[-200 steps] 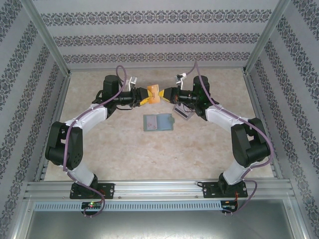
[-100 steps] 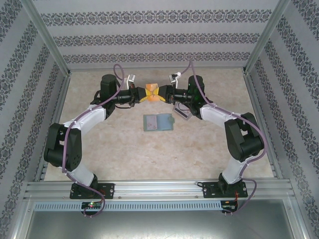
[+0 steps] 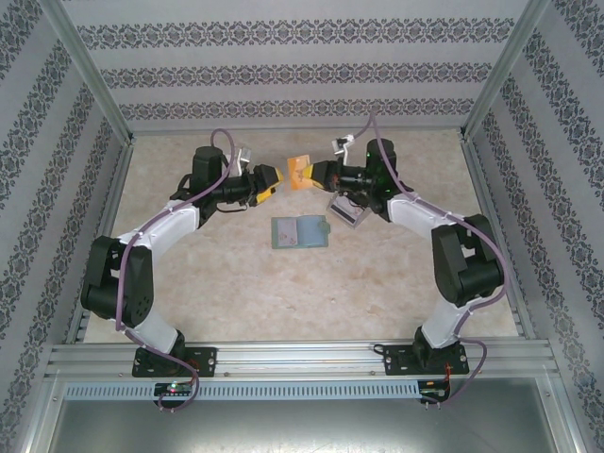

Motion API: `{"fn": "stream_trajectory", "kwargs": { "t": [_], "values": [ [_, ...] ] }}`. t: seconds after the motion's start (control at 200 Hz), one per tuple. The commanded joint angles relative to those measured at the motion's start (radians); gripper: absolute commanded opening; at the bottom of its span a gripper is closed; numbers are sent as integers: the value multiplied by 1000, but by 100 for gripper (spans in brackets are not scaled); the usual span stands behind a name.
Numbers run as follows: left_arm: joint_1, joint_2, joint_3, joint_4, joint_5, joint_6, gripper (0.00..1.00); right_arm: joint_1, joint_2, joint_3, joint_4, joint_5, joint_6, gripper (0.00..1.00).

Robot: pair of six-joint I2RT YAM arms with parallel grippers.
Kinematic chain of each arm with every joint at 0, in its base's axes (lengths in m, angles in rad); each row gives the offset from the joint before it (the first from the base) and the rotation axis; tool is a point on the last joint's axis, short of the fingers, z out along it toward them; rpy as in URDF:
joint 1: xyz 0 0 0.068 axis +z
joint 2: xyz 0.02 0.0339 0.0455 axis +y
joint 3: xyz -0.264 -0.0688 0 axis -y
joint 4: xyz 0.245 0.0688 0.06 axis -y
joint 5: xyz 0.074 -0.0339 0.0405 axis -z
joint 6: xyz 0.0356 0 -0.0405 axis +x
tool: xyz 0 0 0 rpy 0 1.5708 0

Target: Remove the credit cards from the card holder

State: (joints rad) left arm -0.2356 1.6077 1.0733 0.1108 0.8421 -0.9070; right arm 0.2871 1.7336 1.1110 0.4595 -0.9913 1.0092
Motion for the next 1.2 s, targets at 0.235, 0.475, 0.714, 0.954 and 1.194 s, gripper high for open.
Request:
{"fn": "stream_trajectory", "kwargs": {
  "t": [0.235,0.475,0.714,0.954,1.194],
  "values": [
    [13,-2,114,-425,-398,305,95,-156,-124,110,-680,326,-693,0],
    [57,-48,99,-486,-475,367,99,-224,-102,193,-804,475,-1011,0],
    [101,-76,94,-562,-481,426,99,-238,-36,289,-934,487,-1345,0],
    [111,-86,73,-591,-480,449,99,-236,104,441,-1107,527,-1526,0],
    [117,-78,60,-582,-483,442,99,-229,205,544,-1190,579,-1595,0]
  ]
}}
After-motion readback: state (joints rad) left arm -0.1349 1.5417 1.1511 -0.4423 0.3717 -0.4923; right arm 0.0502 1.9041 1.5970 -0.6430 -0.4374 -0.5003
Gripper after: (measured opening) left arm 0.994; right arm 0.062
